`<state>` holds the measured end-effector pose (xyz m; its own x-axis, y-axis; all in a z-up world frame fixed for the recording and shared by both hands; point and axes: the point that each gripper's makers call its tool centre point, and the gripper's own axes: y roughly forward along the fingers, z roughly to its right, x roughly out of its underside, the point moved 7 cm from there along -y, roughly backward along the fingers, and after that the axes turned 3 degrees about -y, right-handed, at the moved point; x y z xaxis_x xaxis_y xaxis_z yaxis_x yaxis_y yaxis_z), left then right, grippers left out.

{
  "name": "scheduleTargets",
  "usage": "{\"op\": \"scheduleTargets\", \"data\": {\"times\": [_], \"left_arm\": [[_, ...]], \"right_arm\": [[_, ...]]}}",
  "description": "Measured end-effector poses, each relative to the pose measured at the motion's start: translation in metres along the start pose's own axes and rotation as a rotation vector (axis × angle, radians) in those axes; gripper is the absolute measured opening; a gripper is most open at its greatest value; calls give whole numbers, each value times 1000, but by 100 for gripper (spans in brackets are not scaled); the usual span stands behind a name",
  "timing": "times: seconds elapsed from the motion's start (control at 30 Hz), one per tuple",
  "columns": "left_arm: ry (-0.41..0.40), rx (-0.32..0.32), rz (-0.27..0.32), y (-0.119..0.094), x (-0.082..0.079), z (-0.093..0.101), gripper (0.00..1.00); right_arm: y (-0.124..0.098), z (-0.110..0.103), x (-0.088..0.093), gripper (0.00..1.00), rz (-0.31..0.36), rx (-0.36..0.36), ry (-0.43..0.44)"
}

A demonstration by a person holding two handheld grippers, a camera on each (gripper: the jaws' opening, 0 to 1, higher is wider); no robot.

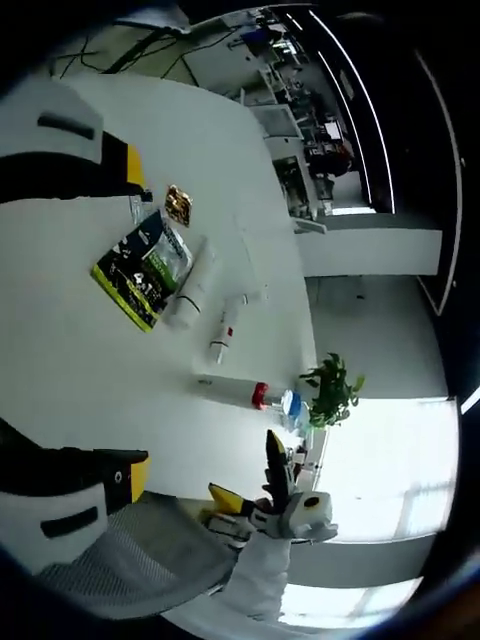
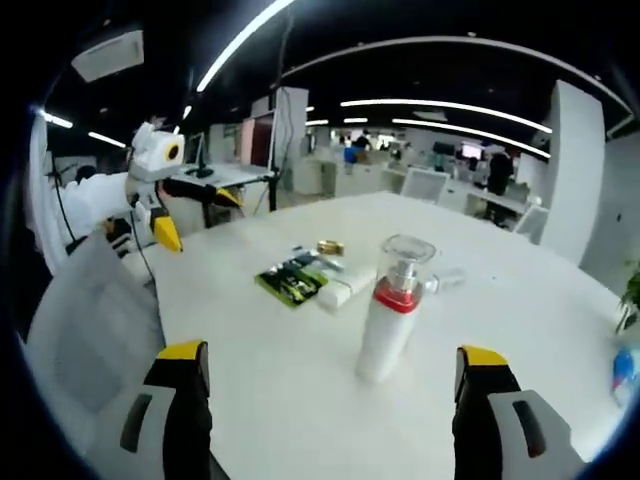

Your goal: Arrange the skincare products in the storage area until every visible bottle or jar stands upright without overlapping.

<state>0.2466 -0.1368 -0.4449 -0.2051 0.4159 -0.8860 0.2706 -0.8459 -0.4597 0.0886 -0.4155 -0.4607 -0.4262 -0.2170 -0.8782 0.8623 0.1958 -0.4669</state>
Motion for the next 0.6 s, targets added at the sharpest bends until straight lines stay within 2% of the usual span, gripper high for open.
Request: {"op": "scheduleTargets", "data": {"times": [0.1, 0.17, 0.23, 0.43, 0.6], "left_arm": [[-20, 4, 21, -10, -3, 5, 99], [-12, -21, 48, -16, -6, 4, 99], [-11, -22, 50, -21, -6, 4, 99], [-50, -18, 82, -33, -5, 5, 99], [-45, -20, 67, -37, 1, 7, 99]], "right_arm": [[-2, -5, -4, 99, 5, -3, 12], [-3, -8, -5, 99, -5, -8, 6], [-5, -11, -6, 100, -21, 0, -1], [-8, -19, -11, 100, -7, 11, 9], [-7, -24, -11, 100, -22, 18, 15]]}}
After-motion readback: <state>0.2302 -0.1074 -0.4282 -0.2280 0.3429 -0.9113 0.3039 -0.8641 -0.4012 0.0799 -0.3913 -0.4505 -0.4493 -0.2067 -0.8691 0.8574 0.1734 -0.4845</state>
